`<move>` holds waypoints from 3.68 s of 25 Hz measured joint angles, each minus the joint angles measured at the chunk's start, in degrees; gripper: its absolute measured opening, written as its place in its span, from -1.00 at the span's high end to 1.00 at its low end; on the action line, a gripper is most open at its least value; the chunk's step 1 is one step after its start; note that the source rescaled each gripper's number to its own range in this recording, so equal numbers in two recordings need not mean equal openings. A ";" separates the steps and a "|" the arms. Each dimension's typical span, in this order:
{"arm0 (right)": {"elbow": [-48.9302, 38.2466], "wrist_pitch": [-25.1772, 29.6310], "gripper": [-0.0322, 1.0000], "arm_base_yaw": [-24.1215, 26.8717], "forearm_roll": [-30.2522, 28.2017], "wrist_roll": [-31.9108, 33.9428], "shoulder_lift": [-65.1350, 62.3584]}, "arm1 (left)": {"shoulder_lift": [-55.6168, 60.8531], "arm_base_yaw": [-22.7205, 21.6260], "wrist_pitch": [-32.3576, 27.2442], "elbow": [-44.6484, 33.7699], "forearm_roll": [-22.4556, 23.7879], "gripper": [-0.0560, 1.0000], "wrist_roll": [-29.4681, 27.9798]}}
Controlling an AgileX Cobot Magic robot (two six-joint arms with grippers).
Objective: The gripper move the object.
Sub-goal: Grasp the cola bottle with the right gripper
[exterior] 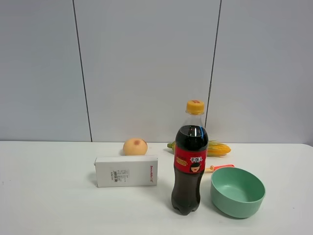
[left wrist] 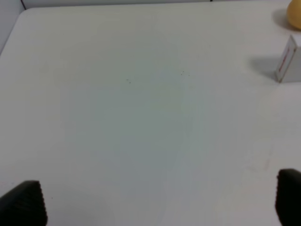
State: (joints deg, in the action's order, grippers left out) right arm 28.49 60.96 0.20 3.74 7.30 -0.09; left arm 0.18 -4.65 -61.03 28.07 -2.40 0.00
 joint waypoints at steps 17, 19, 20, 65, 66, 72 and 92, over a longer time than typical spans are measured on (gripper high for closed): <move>0.00 -0.06 -1.00 0.00 0.00 -0.65 0.00 | 0.00 0.00 0.00 0.00 0.00 -1.00 0.00; 0.22 -0.67 -1.00 0.00 0.00 -1.91 0.00 | 0.00 0.00 0.00 0.00 0.00 -1.00 0.00; 0.79 -1.56 -1.00 0.00 0.00 -3.01 0.00 | 0.00 0.00 0.00 0.00 0.00 -1.00 0.00; 13.28 -9.13 -1.00 -0.49 32.60 -33.00 26.29 | 0.00 0.00 0.00 0.00 0.00 -1.00 0.00; 13.28 -9.60 -1.00 -0.49 32.67 -34.27 26.29 | 0.00 0.00 0.00 0.00 0.00 -1.00 0.00; 11.68 -12.68 -0.92 -0.49 29.67 -38.24 26.73 | 0.00 0.00 0.00 0.00 0.00 -1.00 0.00; 4.01 -36.24 -0.91 -0.49 49.28 -57.59 27.01 | 0.00 0.00 0.00 0.00 0.00 -1.00 0.00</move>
State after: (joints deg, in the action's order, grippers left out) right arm 32.50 24.73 -0.29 53.02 -50.29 26.92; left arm 0.18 -4.65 -61.03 28.07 -2.40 0.00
